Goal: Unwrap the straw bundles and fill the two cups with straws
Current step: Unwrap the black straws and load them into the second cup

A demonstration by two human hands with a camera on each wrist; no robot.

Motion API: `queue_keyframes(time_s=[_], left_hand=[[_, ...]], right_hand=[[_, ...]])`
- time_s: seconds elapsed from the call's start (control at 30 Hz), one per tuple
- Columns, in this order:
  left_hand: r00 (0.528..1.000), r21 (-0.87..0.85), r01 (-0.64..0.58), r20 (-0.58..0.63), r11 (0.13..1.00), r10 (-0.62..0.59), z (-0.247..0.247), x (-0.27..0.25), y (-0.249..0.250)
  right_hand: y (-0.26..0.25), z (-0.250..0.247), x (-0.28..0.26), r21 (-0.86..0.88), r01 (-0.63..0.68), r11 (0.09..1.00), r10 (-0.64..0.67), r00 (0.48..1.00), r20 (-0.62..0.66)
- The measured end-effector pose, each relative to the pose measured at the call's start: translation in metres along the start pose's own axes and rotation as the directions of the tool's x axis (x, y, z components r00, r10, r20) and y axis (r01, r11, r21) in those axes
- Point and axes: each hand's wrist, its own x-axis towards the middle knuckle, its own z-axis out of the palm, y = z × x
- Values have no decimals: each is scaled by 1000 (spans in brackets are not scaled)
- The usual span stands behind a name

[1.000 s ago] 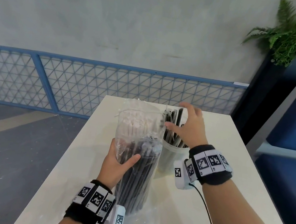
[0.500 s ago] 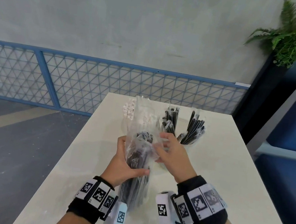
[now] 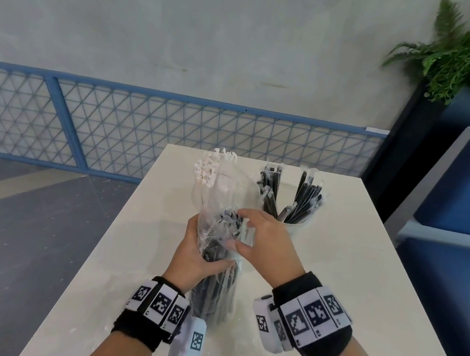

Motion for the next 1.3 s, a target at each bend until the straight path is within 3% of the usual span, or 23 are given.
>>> queue_keyframes(time_s=[0.17, 0.33, 0.4, 0.6, 0.73, 0.9, 1.07, 1.3], left_hand=[[999, -63, -8, 35, 998, 10, 0, 0, 0], [997, -89, -49, 49, 995, 53, -6, 5, 2], [995, -89, -58, 72, 994, 64, -8, 6, 2], [992, -102, -39, 113, 994, 51, -7, 5, -1], [990, -87, -44, 131, 995, 56, -4, 9, -2], [996, -74, 1, 90, 997, 6, -2, 13, -6], [998, -78, 28, 56, 997, -24, -4, 13, -9], [999, -76, 25, 45, 997, -21, 1, 12, -4]], right_hand=[[6, 1, 8, -40, -62, 997, 67, 987, 148], [13, 7, 7, 279, -19, 960, 12, 1000, 26], [16, 14, 3, 315, 25, 949, -23, 1000, -11], [22, 23, 2, 347, -62, 936, 31, 995, 94], [14, 27, 2, 503, -151, 851, 106, 988, 116], [17, 41, -1, 604, -191, 774, 241, 971, -2], [15, 27, 2, 770, -144, 621, 249, 968, -20], [4, 1, 9, 823, -68, 565, 269, 957, -105]])
